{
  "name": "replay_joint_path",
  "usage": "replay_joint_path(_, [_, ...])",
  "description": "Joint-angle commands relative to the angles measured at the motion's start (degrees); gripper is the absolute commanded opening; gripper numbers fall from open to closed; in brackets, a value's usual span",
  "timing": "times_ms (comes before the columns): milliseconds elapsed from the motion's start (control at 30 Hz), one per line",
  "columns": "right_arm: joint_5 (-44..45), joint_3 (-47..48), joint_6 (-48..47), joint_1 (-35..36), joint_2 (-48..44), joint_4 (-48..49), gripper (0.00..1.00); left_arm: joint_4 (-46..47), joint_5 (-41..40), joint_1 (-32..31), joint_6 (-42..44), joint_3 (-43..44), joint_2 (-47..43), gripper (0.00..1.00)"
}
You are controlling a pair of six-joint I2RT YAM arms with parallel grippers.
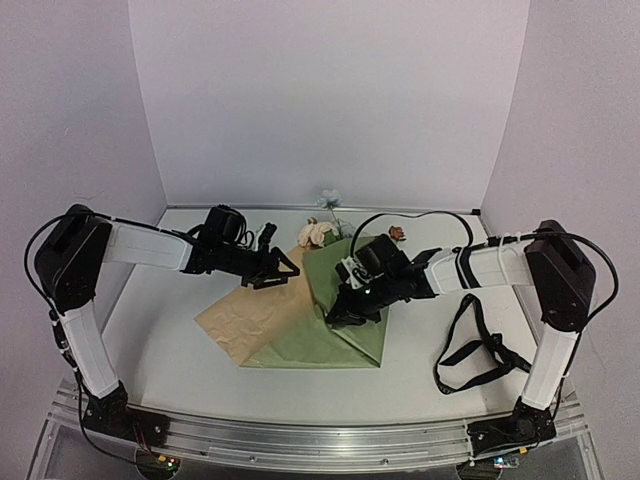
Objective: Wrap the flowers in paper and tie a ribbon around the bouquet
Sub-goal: Fold the one-fourth-folded wrapping paper at the center of the board.
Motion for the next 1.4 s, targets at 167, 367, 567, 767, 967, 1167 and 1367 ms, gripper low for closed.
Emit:
replay_joint_path(167, [-3.51,-3.01,-1.82,0.17,0.03,3.99,0.0,4.52,10.83,1.78,-2.18,11.05,11.79,0.57])
replay_joint_path(367, [-3.04,-4.17,-3.44,0.18,-0.46,4.22,0.0,2.74,15.1,2.7,-0.81,14.18,15.65,0.57])
replay_joint_path(567, [-4.72,-3.49,-3.94,0.21,-0.89,4.35,0.0,-0.41,14.89,3.97,1.68,16.07,17.83,0.58])
replay_joint_path(767, [-6.22,-3.26,-3.8,0.19,-0.92,4.67,0.0,-5.66,15.41,4.07,5.45,21.34,21.57,0.59])
replay_joint_path(967, [-6.71,-3.8,-4.01,0.18,-1.49,4.65,0.0,-6.34,15.83,4.3,6.08,24.4,24.19,0.52])
replay_joint_path(1167, [-6.96,-3.6,-3.7,0.18,-0.73,4.58,0.0,-4.61,15.87,4.3,5.54,25.16,24.79,0.32])
replay_joint_path(1367, [-5.98,-3.63,-2.41,0.22,-1.07,4.32,0.15,-4.63,14.28,4.29,6.0,25.08,24.37,0.08])
